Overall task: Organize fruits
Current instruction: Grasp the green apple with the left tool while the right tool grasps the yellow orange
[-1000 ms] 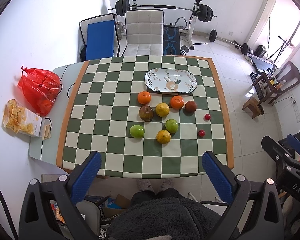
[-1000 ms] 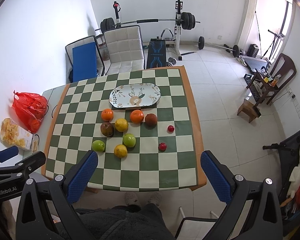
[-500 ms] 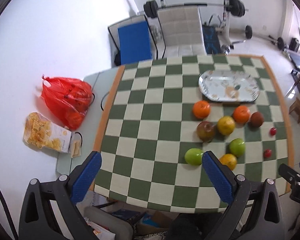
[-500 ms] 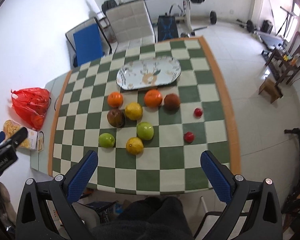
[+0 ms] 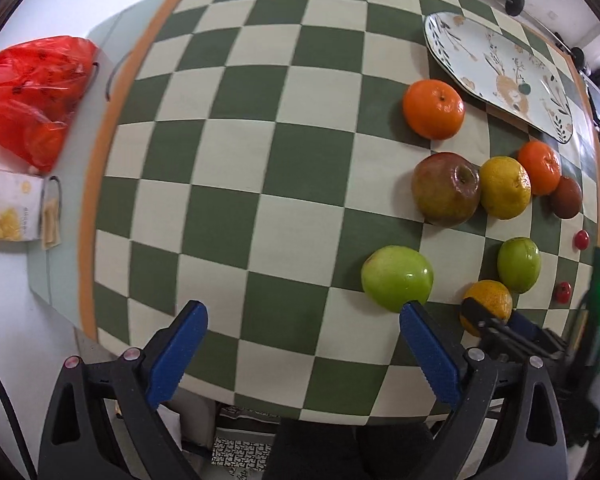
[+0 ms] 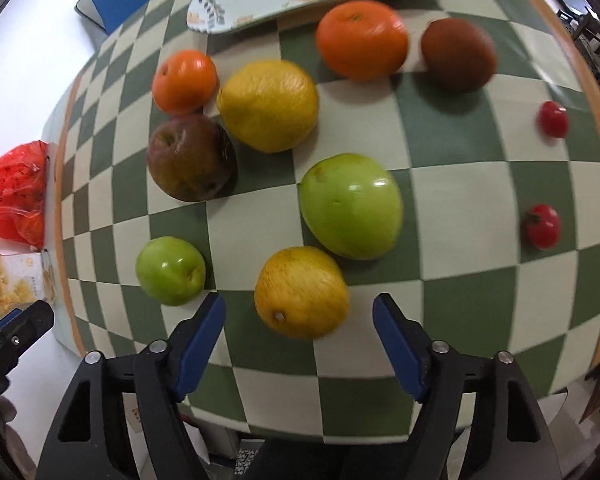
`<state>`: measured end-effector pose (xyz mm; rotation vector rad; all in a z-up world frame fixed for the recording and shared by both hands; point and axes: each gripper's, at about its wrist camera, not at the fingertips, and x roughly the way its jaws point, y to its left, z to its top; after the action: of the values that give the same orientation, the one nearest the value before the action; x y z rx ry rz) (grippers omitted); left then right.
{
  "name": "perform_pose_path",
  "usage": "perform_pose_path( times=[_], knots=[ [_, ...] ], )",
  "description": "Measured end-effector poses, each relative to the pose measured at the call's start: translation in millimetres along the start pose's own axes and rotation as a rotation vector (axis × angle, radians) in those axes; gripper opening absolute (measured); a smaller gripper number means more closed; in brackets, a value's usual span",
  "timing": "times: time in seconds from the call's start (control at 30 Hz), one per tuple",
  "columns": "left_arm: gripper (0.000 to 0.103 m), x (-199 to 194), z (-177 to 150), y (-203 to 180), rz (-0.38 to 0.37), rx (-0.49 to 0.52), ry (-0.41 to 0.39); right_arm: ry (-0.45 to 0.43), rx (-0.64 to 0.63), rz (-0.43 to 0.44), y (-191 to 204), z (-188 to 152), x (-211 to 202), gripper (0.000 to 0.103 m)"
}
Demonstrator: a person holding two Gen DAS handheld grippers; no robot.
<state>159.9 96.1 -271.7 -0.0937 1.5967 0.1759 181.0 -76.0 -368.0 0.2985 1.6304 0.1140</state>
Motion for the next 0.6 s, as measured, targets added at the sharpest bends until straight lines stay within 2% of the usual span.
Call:
perform_pose_path(
  times=[0.07, 0.1, 0.27, 0.43, 0.47, 0.57, 0.6],
  knots=[
    [0.099, 5, 4, -7, -0.021, 0.033, 0.008, 0.028, -0.010, -0.030, 6, 2, 23, 0.063],
    [0.099, 7, 6, -14, -0.032, 0.065, 0.010, 0.042, -0.011, -0.035, 7, 0, 31, 0.061],
    [0.099, 30, 13, -47, -0.054, 0.182, 0.058, 0.045, -0.004, -0.043, -9, -18, 28, 0.061],
    [0.099, 57, 22, -65, -0.101, 0.202, 0.121, 0.067, 0.037, -0.059, -32, -37, 21, 0.061],
    [0.096, 59, 24, -66, -0.109, 0.203, 0.122, 0.068, 0.044, -0.056, -33, -38, 21, 0.061],
    [0.071, 67, 27, -68, -0.118, 0.215, 0.136, 0.068, 0.052, -0.052, -35, -39, 24, 0.061],
    [0.067, 69, 27, -68, -0.101, 0.220, 0.131, 0.068, 0.053, -0.054, -33, -39, 24, 0.061]
  ],
)
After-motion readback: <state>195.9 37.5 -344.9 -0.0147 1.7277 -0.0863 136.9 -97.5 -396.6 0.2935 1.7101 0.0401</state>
